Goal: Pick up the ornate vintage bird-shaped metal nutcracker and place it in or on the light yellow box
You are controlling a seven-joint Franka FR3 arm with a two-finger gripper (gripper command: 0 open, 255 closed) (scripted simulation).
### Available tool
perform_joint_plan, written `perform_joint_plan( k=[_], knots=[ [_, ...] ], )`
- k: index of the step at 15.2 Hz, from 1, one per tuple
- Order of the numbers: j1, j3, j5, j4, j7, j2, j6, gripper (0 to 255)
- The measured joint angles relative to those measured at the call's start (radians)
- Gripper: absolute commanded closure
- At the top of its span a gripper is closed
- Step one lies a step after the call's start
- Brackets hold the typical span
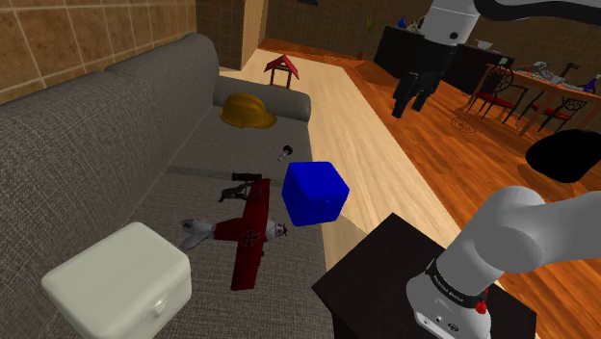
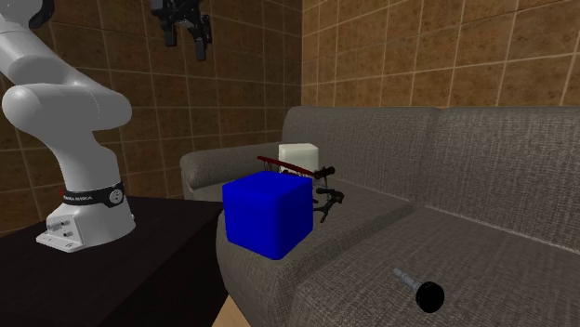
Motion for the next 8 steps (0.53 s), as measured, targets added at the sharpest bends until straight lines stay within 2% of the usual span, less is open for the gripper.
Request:
perform_joint_plan(
  k=[2, 8],
  knots=[
    [0.003, -0.004, 0.0, -0.003, -0.009, 0.013, 0.015, 0],
    [0.042, -0.044, 0.009, -0.024, -0.116, 0.169, 0.187, 0]
  ],
)
